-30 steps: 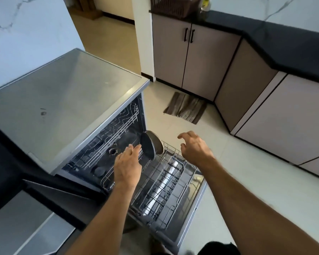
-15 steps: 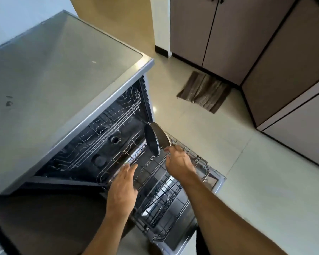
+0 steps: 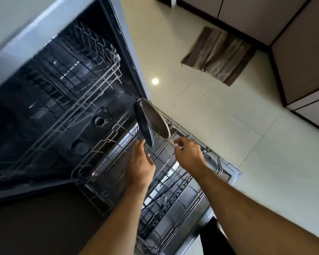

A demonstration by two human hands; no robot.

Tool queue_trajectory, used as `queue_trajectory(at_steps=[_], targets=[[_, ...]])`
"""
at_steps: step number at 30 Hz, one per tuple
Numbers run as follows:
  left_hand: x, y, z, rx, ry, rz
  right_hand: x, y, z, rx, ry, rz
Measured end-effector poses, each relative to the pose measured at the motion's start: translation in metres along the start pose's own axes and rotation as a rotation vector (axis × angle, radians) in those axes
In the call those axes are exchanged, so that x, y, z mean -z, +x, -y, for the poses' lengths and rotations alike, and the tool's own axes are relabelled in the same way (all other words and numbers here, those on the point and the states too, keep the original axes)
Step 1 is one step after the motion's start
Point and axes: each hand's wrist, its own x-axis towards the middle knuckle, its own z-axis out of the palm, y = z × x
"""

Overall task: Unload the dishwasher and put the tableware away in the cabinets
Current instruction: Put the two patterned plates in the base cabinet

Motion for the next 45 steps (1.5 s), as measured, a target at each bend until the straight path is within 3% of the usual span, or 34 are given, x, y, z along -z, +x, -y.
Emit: queue_trajectory(at_steps=[9, 11, 13, 16, 22, 26, 32, 40, 45], targets=[[-0.054, 0.065, -0.018, 0.139, -0.183, -0.078, -0.030, 0.072, -0.048, -0.197, 0.143, 0.092], [-0.060, 0.078, -0.022, 0.183, -0.215, -0.064, -0.040, 0.090, -0.049, -0.370, 0.322, 0.101], [-0.064, 0.091, -0.026, 0.226, -0.248, -0.053, -0.048, 0.110, -0.045, -0.586, 0.664, 0.128], [-0.066, 0.106, -0.034, 0.303, -0.274, -0.028, -0.060, 0.139, -0.036, -0.739, 1.006, 0.186], [-0.067, 0.133, -0.037, 0.387, -0.294, -0.006, -0.076, 0.171, -0.017, -0.895, 1.259, 0.164], [-0.058, 0.131, -0.029, 0.419, -0.238, -0.042, -0.067, 0.157, -0.004, -0.948, 1.384, 0.163], [-0.023, 0.086, -0.022, 0.408, -0.375, -0.095, -0.049, 0.095, 0.004, -0.967, 1.472, 0.155], [0.076, -0.018, -0.017, 0.577, -0.885, -0.169, -0.013, -0.022, 0.032, -0.826, 1.471, 0.264], [0.156, -0.095, -0.002, 0.572, -0.950, -0.176, 0.023, -0.101, 0.079, -0.669, 1.356, 0.314]])
